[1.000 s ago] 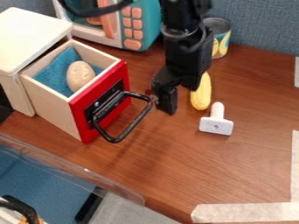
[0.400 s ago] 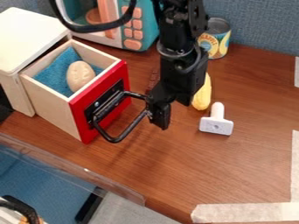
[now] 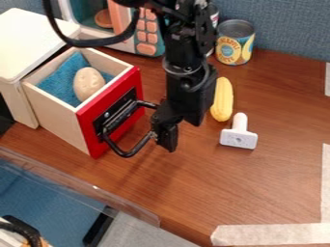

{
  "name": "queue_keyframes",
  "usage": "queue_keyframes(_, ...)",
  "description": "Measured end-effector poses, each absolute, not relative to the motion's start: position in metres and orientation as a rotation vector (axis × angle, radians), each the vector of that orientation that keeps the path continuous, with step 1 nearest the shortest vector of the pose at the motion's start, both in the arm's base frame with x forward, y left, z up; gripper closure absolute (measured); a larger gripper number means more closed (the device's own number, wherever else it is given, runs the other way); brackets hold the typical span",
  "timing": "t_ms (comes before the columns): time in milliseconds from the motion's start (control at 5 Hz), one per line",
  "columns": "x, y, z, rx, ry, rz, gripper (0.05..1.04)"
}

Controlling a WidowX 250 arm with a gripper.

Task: Closed the drawer

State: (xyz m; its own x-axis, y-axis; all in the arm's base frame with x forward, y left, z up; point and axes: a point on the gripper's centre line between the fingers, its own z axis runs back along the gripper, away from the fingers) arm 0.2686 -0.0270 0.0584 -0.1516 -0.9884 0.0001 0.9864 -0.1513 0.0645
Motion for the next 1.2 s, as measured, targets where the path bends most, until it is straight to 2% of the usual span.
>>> queue_keyframes(600, 0.26, -0.012, 0.03, 0.032, -0.012, -1.703, 0.084)
queue_keyframes(1200, 0.266, 0.013, 0.017, 0.021, 0.006, -1.648, 0.084)
